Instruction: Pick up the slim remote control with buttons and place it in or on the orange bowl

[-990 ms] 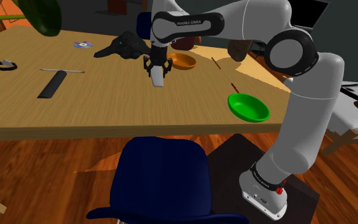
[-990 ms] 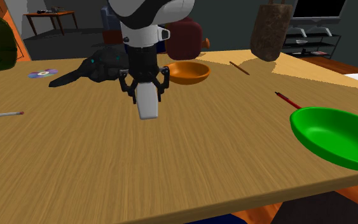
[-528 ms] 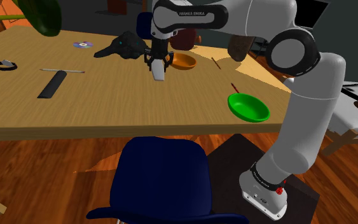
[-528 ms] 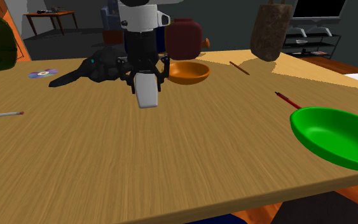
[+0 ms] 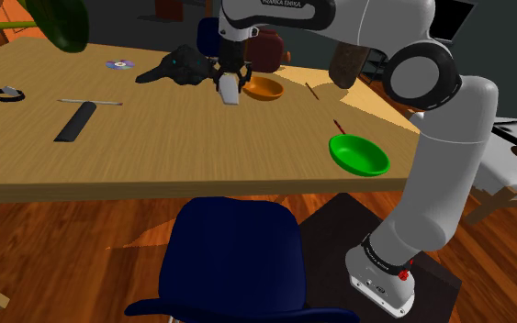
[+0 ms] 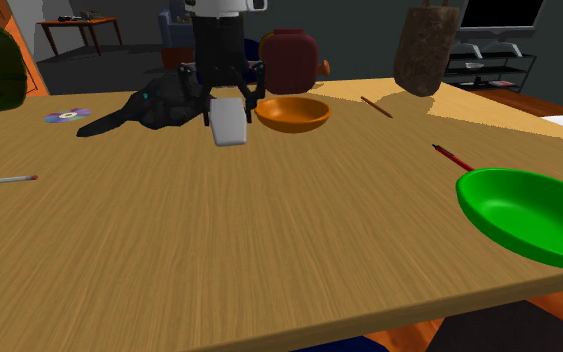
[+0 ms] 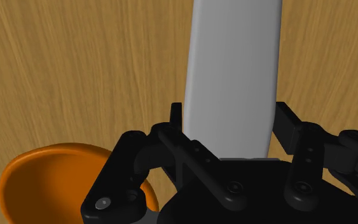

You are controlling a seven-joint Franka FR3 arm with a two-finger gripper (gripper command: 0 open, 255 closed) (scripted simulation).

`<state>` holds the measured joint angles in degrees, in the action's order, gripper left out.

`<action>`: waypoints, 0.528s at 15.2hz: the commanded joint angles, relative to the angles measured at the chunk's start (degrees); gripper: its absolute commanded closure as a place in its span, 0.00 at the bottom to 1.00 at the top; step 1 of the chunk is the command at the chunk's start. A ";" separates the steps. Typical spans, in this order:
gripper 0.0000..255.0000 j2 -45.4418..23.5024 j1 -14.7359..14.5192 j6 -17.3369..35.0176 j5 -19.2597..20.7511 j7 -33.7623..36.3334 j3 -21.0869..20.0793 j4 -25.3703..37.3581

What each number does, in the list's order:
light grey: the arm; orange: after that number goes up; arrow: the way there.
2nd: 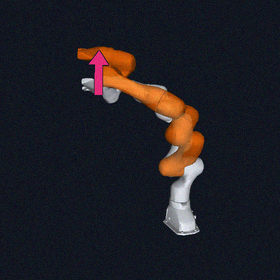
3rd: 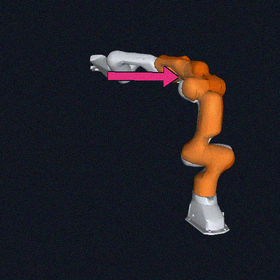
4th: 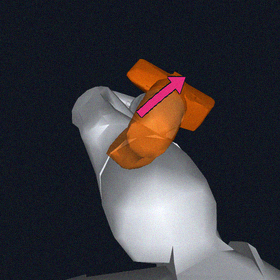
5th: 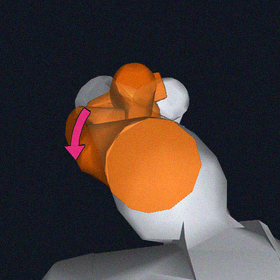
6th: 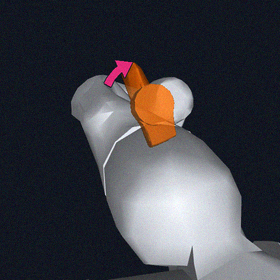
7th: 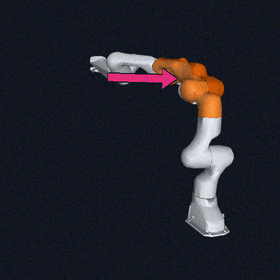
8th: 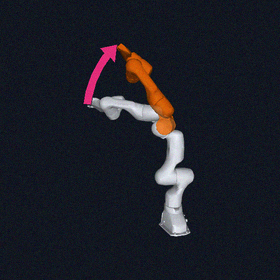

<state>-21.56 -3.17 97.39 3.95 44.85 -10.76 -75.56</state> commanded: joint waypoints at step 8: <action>1.00 -1.83 0.21 -7.17 0.18 -1.08 0.26 9.01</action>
<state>-23.34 -3.43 90.81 4.19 44.47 -10.70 -67.19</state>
